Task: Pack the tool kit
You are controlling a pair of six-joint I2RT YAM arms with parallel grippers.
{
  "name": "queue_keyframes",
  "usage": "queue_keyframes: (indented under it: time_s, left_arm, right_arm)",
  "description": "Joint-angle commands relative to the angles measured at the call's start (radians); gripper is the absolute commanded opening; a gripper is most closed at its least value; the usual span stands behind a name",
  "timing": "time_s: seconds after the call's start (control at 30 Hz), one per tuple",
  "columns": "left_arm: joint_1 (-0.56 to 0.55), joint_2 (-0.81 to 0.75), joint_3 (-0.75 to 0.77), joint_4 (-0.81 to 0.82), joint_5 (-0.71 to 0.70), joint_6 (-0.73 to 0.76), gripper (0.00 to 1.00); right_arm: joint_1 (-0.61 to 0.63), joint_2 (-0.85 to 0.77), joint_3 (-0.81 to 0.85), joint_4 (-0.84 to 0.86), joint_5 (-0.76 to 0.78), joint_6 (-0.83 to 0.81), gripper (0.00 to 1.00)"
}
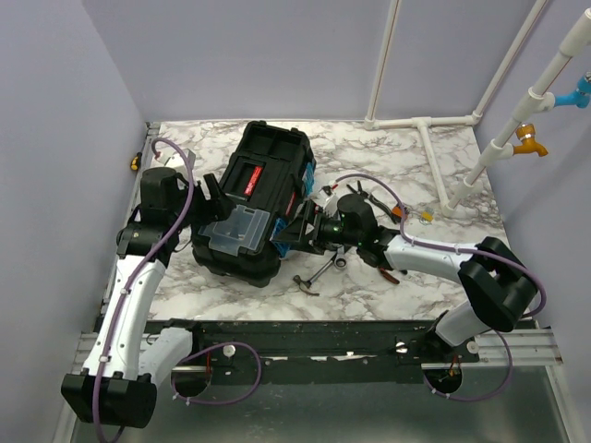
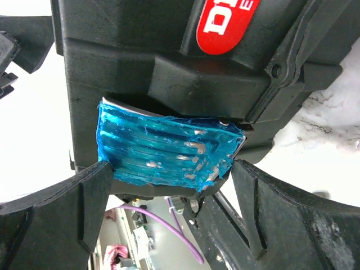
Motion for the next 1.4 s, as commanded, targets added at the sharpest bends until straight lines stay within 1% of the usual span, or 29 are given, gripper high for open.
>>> queue_keyframes:
  time_s: [0.0, 0.03, 0.07, 0.33, 0.47, 0.5, 0.6, 0.7, 0.8, 0.97, 1.07, 1.2, 1.27, 1.37]
  left_arm:
    - [0.086, 0.015, -0.012, -0.021, 0.125, 0.013, 0.76]
    - [0.099, 0.017, -0.016, -0.015, 0.139, 0.011, 0.76]
    - [0.108, 0.019, -0.020, -0.008, 0.156, 0.010, 0.76]
    - [0.168, 0.045, -0.032, 0.014, 0.223, 0.007, 0.76]
    - [0.188, 0.054, -0.031, 0.015, 0.239, 0.014, 0.76]
    - [0.192, 0.058, -0.031, 0.017, 0.243, 0.015, 0.76]
    - [0.202, 0.072, -0.031, 0.020, 0.260, 0.018, 0.76]
    - [0.211, 0.089, -0.031, 0.022, 0.276, 0.021, 0.76]
    - [0.216, 0.102, -0.034, 0.024, 0.289, 0.021, 0.76]
    - [0.217, 0.116, -0.041, 0.031, 0.307, 0.018, 0.76]
    - [0.217, 0.121, -0.043, 0.029, 0.307, 0.019, 0.76]
    - [0.218, 0.133, -0.044, 0.024, 0.310, 0.027, 0.76]
    - [0.219, 0.144, -0.046, 0.023, 0.311, 0.033, 0.76]
    - [0.220, 0.170, -0.050, 0.015, 0.312, 0.042, 0.76]
  right_arm:
    - [0.008, 0.001, -0.035, -0.018, 0.105, 0.076, 0.95]
    - [0.007, -0.001, -0.045, 0.001, 0.113, 0.092, 0.95]
    - [0.008, 0.000, -0.049, 0.009, 0.113, 0.107, 1.00]
    - [0.010, 0.030, -0.049, 0.084, 0.080, 0.164, 1.00]
    - [0.010, 0.004, -0.051, 0.060, 0.102, 0.145, 1.00]
    - [0.010, -0.005, -0.051, 0.044, 0.113, 0.138, 0.98]
    - [0.010, -0.022, -0.061, 0.001, 0.137, 0.121, 0.89]
    - [0.010, -0.022, -0.081, -0.012, 0.142, 0.116, 0.85]
    - [0.010, -0.014, -0.117, 0.024, 0.147, 0.128, 0.81]
    - [0.010, 0.038, -0.130, 0.091, 0.125, 0.138, 0.69]
    - [0.010, 0.059, -0.124, 0.103, 0.123, 0.138, 0.64]
    - [0.009, 0.069, -0.121, 0.117, 0.120, 0.138, 0.53]
    - [0.010, 0.064, -0.115, 0.119, 0.119, 0.135, 0.49]
    - [0.010, 0.051, -0.102, 0.107, 0.121, 0.125, 0.49]
